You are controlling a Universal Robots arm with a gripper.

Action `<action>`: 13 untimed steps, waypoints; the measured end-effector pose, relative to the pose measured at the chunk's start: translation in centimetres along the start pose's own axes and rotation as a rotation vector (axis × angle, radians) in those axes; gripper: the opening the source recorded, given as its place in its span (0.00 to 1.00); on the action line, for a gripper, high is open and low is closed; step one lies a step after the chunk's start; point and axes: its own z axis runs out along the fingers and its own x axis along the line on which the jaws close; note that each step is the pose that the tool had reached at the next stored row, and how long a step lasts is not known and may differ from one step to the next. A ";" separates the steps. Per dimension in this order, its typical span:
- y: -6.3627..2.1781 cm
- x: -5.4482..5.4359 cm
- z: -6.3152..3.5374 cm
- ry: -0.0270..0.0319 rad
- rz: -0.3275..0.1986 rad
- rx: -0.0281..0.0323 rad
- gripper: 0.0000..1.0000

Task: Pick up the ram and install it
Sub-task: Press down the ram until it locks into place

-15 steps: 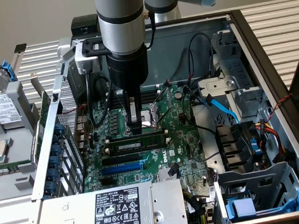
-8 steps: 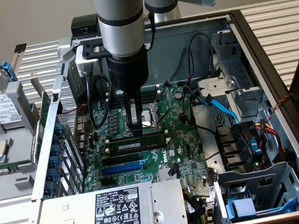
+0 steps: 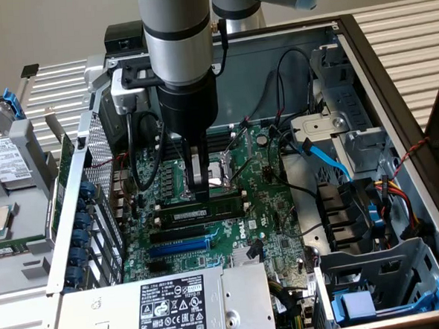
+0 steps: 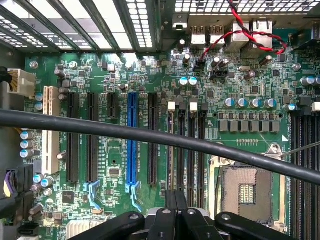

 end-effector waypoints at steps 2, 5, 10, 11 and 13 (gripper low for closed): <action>0.01 0.0 0.01 0.0001 0.000 -0.0001 0.11; 0.01 0.0 0.02 0.0002 0.000 0.0000 0.11; 0.09 0.1 0.05 0.0003 0.000 0.0001 0.11; 0.10 0.1 0.06 0.0002 0.000 0.0002 0.11; 0.10 0.1 0.07 0.0003 0.000 0.0004 0.11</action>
